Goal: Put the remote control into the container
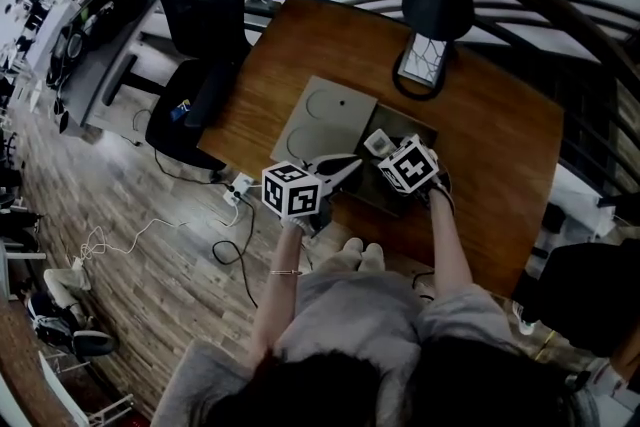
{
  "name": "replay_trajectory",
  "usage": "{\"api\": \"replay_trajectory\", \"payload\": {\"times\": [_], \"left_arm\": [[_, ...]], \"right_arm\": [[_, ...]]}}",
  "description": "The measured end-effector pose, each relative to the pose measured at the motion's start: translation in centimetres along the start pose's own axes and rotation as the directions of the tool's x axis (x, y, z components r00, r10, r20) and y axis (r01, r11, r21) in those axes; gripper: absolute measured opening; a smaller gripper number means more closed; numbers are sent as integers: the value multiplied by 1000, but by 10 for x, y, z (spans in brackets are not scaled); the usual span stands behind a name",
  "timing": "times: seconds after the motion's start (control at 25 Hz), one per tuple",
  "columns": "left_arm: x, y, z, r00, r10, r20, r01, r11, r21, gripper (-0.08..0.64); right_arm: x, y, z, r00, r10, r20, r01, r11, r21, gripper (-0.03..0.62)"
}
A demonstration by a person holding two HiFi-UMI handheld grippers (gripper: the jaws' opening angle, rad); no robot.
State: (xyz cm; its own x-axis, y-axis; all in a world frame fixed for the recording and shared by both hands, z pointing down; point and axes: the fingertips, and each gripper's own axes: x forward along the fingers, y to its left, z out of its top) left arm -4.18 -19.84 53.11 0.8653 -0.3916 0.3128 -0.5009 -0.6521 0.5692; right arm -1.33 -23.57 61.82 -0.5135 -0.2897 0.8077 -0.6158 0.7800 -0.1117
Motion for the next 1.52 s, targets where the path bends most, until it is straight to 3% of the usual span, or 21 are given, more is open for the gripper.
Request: {"api": "replay_trajectory", "payload": {"times": [0.24,0.4,0.68,1.36,1.52], "left_arm": [[1,3,-4,1000,3,-15,-3,1000,-15,3],[2,7,-7,1000,6,-21,-6,1000,-23,3],[0,12,-4,1000,14,-15,-14,999,-29,3],[-3,10,-5,1000,16,-13,-16,999,-28,3],[-2,9,-7,1000,9,-15,-10,999,-30,3]], "right_arm": [[10,1,-7,998,11,-55,-13,999,-32,249],[18,3,-20,990,25,-139,-30,999,-37,249],[28,3,-22,977,2,-211,-32,990,-139,249],[26,6,-22,980,-6,-199,-23,989,-147,249],[23,2,-18,986,-29,-162,16,996,-83,256]]}}
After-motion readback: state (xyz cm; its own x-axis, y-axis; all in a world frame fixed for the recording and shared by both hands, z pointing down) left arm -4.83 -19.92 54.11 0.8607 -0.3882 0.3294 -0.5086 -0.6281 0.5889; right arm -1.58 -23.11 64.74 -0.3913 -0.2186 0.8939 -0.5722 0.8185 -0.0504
